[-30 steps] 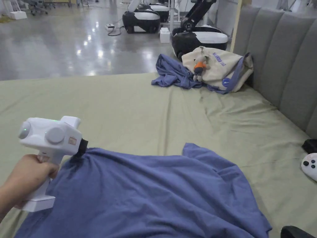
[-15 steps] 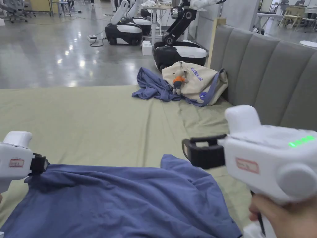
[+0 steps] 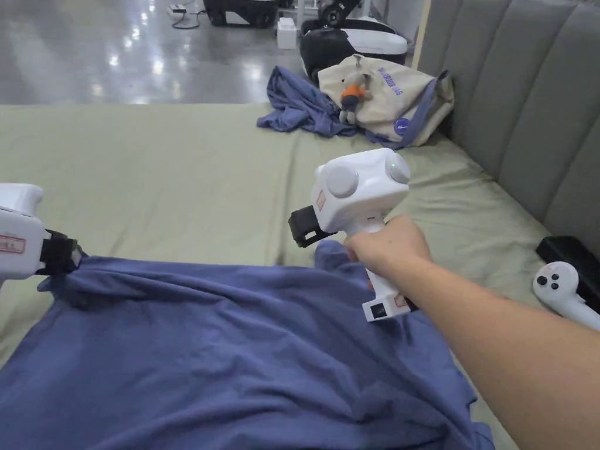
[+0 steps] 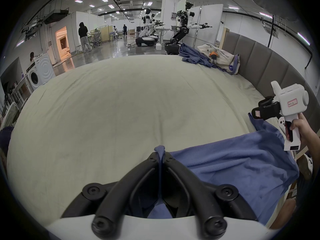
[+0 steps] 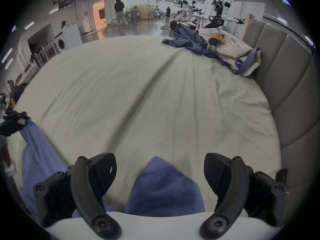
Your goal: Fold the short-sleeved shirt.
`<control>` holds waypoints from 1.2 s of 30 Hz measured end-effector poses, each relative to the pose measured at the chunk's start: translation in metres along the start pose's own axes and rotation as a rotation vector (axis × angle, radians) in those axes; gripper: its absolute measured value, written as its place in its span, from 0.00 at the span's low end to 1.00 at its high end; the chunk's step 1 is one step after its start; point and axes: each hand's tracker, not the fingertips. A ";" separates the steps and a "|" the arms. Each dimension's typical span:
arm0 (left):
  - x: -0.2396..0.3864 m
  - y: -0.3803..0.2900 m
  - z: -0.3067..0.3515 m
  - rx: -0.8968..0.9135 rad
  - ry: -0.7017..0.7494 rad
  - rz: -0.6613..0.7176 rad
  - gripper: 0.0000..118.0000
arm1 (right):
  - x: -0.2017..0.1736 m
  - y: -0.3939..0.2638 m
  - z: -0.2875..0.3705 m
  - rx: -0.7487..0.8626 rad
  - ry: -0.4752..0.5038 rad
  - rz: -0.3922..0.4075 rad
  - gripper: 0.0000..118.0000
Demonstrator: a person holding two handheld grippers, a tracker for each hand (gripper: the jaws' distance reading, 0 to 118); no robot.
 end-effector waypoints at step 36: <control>0.019 0.081 0.152 0.298 -0.135 0.098 0.02 | 0.139 0.005 0.274 0.479 0.245 -0.284 0.03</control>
